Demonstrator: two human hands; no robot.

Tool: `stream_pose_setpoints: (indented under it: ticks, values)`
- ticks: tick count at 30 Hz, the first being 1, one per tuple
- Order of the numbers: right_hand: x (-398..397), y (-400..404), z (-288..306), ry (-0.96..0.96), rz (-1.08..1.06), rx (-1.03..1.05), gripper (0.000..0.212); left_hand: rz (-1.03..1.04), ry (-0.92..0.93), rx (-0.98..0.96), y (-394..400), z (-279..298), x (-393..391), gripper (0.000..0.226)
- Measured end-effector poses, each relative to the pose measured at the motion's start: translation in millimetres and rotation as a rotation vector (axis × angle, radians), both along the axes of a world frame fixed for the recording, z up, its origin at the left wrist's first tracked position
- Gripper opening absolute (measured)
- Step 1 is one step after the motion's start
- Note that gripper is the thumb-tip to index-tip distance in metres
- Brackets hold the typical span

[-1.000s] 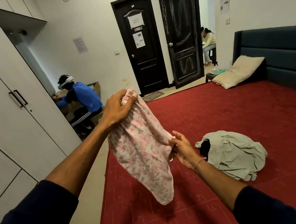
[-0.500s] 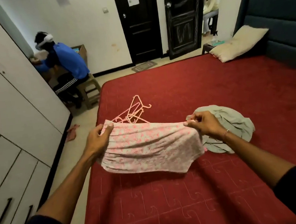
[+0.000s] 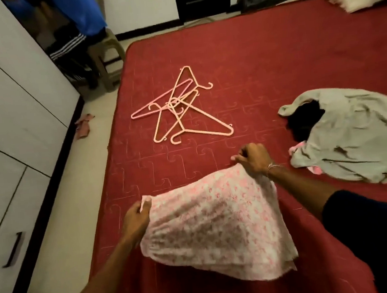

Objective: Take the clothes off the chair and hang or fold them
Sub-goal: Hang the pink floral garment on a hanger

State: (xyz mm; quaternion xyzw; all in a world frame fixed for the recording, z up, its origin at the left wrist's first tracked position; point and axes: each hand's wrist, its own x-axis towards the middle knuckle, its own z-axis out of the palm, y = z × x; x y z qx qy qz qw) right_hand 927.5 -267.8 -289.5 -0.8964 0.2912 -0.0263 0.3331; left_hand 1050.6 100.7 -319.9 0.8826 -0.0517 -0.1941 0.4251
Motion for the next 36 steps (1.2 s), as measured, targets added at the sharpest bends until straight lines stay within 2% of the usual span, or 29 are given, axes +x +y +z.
stream_pose_setpoints:
  ticks: [3,6,9,13,14,17,20,23,26,28,30,31,33,34,36]
  values:
    - [24,24,-88,0.041,-0.069,-0.086,0.027,0.017,0.001,0.061,19,-64,21,0.032]
    - [15,56,-132,-0.021,-0.124,-0.223,0.024,0.077,-0.035,0.022,31,-90,28,0.033]
    - [-7,75,-145,-0.087,-0.104,-0.375,0.032,0.112,0.032,0.030,33,-86,25,0.042]
    - [-28,82,-136,-0.095,-0.220,-0.337,0.039,0.081,0.228,0.052,48,-81,24,0.081]
    - [-35,86,-132,-0.082,-0.245,-0.320,0.041,0.063,0.254,0.069,51,-79,22,0.084]
    - [-64,101,-122,-0.024,-0.327,-0.263,0.049,0.027,0.270,0.098,50,-68,11,0.055]
    - [-99,118,-118,0.087,-0.479,-0.204,0.061,0.007,0.169,0.094,50,-67,5,0.037]
    - [-129,132,-116,0.198,-0.529,-0.188,0.060,-0.068,0.067,0.129,50,-64,-1,0.030]
    - [-148,135,-112,0.315,-0.570,-0.090,0.057,-0.160,-0.071,0.281,51,-64,-9,0.035]
    - [-158,131,-111,0.376,-0.568,-0.029,0.053,-0.147,-0.121,0.407,54,-67,-14,0.045]
    - [-168,127,-109,0.379,-0.564,0.093,0.047,-0.091,-0.173,0.477,58,-67,-23,0.052]
    - [-173,126,-107,0.353,-0.571,0.161,0.043,-0.125,-0.272,0.529,60,-68,-29,0.050]
    - [-183,127,-100,0.296,-0.576,0.223,0.032,-0.310,-0.587,0.599,65,-70,-41,0.035]
    - [-189,129,-97,0.266,-0.584,0.226,0.027,-0.453,-0.735,0.575,68,-73,-48,0.030]
    - [-199,132,-93,0.213,-0.617,0.214,0.020,-0.760,-0.834,0.491,67,-79,-61,0.029]
